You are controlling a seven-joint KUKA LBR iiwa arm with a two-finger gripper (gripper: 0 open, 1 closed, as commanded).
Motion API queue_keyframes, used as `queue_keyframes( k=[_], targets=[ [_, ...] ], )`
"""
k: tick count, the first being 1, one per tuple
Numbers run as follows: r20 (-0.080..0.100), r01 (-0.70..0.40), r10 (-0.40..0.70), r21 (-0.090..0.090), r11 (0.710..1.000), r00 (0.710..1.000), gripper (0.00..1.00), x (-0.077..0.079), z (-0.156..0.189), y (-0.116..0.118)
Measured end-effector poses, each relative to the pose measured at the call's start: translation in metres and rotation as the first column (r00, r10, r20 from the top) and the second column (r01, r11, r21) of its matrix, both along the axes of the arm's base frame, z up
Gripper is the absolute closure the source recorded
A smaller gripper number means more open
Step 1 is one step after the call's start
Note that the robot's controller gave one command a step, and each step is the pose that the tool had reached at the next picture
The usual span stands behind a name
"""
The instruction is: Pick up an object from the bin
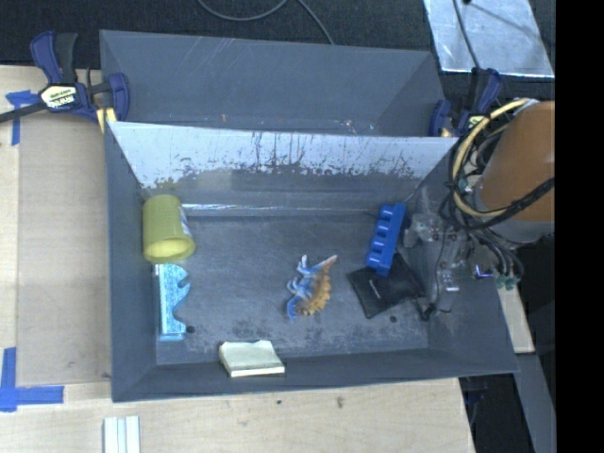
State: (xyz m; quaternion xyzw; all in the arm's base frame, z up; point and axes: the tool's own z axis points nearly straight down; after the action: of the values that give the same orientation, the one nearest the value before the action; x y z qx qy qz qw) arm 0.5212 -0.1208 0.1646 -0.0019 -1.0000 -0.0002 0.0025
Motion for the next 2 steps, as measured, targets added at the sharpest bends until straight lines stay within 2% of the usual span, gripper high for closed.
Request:
queue_keyframes(
  k=[1, 2],
  targets=[
    [0.008, -0.003, 0.003, -0.001, 1.0, 1.0, 0.0, 0.002, 0.005, 0.001],
    [0.012, 0.305, -0.305, -0.001, 0.952, 0.952, 0.0, 0.008, -0.049, -0.015]
  ],
)
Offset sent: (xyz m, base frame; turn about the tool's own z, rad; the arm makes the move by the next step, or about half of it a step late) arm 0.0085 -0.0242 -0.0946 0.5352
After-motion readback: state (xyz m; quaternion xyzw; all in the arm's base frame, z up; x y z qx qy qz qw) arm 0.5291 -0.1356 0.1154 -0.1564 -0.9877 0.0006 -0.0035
